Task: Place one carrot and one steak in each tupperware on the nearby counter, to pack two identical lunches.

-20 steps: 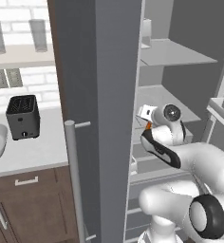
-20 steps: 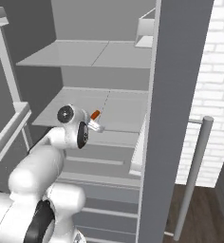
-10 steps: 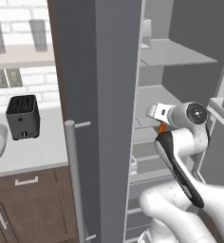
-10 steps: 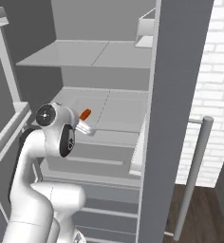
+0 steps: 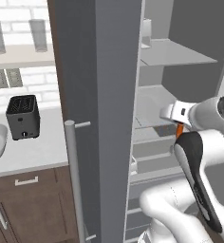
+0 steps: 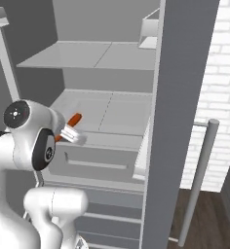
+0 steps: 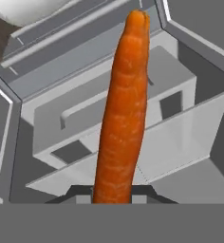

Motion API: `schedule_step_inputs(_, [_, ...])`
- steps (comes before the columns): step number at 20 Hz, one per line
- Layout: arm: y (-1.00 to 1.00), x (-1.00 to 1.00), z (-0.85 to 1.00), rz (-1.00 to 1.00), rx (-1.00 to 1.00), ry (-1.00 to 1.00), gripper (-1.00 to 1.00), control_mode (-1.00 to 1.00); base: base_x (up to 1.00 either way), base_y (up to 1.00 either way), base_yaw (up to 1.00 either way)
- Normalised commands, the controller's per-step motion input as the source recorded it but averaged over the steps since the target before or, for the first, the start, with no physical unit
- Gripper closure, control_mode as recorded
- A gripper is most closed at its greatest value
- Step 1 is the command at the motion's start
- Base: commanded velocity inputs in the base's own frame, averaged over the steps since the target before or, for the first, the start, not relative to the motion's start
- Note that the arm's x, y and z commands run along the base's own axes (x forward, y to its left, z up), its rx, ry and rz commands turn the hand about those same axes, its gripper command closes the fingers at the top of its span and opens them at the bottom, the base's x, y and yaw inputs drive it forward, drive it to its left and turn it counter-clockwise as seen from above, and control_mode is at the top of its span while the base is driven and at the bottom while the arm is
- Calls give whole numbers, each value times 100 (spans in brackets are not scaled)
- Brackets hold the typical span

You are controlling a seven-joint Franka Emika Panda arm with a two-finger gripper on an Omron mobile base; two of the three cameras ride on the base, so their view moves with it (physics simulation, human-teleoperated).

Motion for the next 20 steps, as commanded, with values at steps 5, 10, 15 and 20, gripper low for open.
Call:
schedule_step_inputs(5, [0, -20, 2, -1, 0, 1, 100, 100, -80, 0, -2])
schedule_step_inputs(10, [0, 0, 0, 0, 0, 0, 100, 100, -100, 8, 4])
schedule_step_inputs(15, [0, 0, 0, 0, 0, 0, 100, 100, -82, 39, 60])
schedule_step_inputs(20, [0, 0, 0, 0, 0, 0, 100, 100, -2, 29, 98])
